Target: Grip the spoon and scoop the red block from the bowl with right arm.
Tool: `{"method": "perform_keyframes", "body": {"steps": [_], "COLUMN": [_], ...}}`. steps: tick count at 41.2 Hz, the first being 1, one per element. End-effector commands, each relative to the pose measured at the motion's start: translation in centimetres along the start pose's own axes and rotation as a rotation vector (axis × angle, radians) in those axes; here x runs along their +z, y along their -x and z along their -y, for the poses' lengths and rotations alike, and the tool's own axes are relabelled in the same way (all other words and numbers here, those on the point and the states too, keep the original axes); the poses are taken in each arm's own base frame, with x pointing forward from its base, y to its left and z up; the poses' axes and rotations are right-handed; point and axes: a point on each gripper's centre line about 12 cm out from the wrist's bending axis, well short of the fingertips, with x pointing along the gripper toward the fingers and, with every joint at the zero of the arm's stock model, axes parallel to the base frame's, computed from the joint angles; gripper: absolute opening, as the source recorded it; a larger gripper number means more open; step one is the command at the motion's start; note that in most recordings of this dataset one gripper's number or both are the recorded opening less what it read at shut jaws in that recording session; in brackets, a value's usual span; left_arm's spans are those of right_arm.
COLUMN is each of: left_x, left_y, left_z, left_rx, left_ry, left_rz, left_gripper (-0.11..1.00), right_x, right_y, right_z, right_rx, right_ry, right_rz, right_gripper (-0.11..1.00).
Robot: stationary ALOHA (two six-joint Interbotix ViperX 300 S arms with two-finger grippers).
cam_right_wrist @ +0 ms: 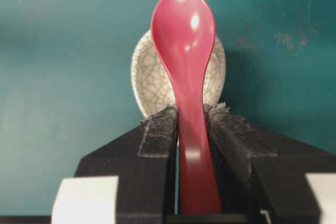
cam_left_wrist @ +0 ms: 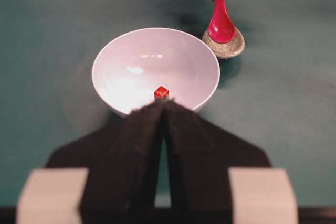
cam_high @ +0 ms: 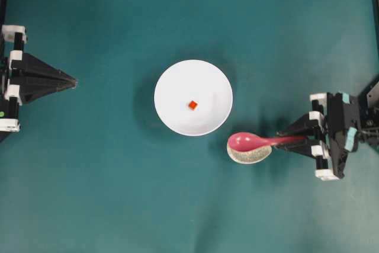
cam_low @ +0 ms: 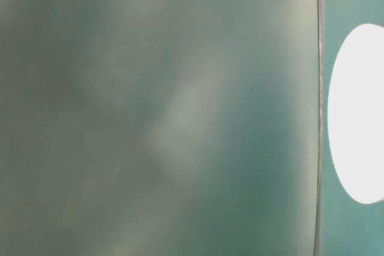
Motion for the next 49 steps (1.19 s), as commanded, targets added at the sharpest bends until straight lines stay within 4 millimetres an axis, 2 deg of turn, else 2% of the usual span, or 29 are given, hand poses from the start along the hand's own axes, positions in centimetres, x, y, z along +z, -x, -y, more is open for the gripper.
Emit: {"method": "perform_keyframes", "body": {"steps": [1,15,36,49], "left_x": [1.2,1.2,0.9,1.0], "left_y": [0.0,0.0,-0.1,-0.1], "left_z": [0.0,0.0,0.0,0.0], "left_rx": [0.002,0.002,0.002,0.002], "left_ry": [-0.001,-0.001,-0.003,0.003], "left_rz": [0.028,0.029,0.009,0.012], "left_gripper": [0.00,0.00,0.00,0.00], "right_x": [1.7,5.1,1.4,1.0], "right_y": [-0.1,0.4,0.4,-0.2], "right_z": [-0.4,-0.7,0.1,0.0], "right_rx": [0.015,0.055,0.046,0.038], "right_ry": [-0.026,-0.031,0.000,0.001], "right_rz": [0.022,0.025,-0.156,-0.184], "right_gripper": [0.25,0.25,0.25,0.24]}}
